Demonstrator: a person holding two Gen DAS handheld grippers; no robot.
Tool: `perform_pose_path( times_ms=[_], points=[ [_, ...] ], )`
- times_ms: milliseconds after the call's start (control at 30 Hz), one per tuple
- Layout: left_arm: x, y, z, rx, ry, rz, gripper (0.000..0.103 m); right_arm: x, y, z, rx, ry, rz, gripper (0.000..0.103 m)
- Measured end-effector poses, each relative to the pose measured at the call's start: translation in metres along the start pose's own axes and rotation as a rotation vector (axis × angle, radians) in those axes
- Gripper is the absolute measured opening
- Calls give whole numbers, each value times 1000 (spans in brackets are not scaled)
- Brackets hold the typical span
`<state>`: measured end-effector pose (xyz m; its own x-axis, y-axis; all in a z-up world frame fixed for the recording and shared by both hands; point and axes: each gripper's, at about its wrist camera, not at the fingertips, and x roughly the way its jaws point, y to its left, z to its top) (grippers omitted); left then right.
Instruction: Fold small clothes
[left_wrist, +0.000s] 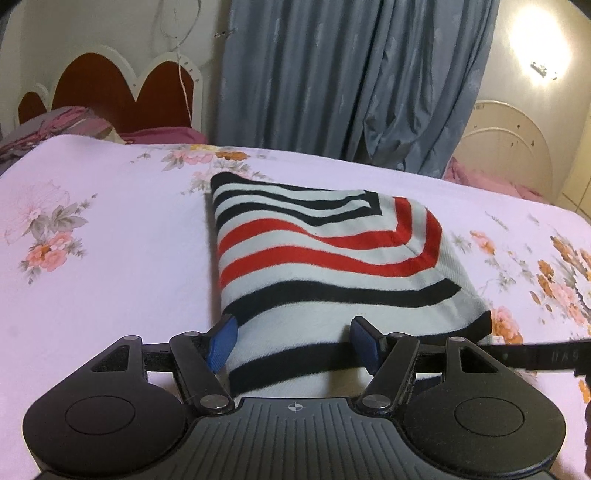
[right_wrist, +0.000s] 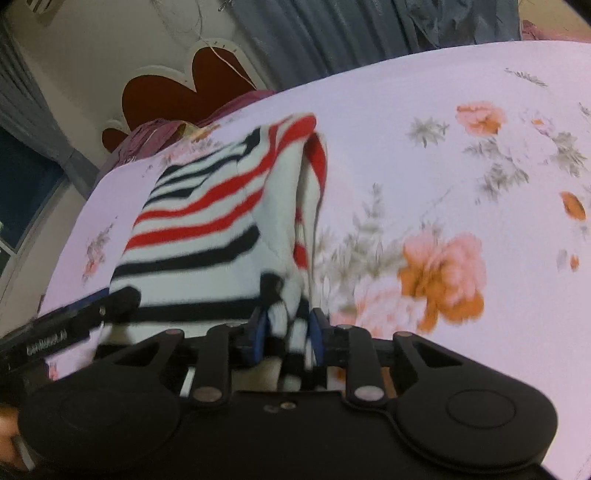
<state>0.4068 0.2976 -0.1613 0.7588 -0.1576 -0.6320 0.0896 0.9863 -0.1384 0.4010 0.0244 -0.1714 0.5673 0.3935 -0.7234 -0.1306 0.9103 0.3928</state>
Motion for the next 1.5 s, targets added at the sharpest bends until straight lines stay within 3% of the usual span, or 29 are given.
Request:
perform_pose_path(
  times_ms=[267, 467, 633, 800, 933, 1033, 1133, 1300, 1400, 1500],
  points=[
    [-11, -1, -24, -1, 38, 5, 66, -15, -3, -16, 36, -10, -19, 23],
    [1, 15, -33, -97, 97, -15, 67, -14, -4, -23, 87, -18, -46, 33],
    [-16, 7, -26, -47, 71, -5, 67, -39, 12, -8, 73, -93, -49, 35],
    [-48, -2, -15, -14, -42, -37, 67, -56, 52, 0, -71, -183, -71, 35],
    [-51, -14, -8, 14, -45, -103, 67, -43, 69, -1, -161, -163, -111, 34],
    [-31, -17, -13, 33, 20, -109, 67, -27, 63, -6, -169, -136, -164, 31],
    [-23, -16, -21, 48, 36, -97, 67, -14, 51, -15, -149, -107, -208, 29],
    [-21, -20, -26, 80, 30, -98, 67, -8, 30, -29, -77, -98, -231, 43],
    [-21, -23, -27, 94, 29, -86, 67, -2, 30, -32, -98, -87, -249, 44],
    [-22, -24, -23, 91, 40, -81, 67, 1, 25, -25, -33, -57, -236, 44]
  ],
)
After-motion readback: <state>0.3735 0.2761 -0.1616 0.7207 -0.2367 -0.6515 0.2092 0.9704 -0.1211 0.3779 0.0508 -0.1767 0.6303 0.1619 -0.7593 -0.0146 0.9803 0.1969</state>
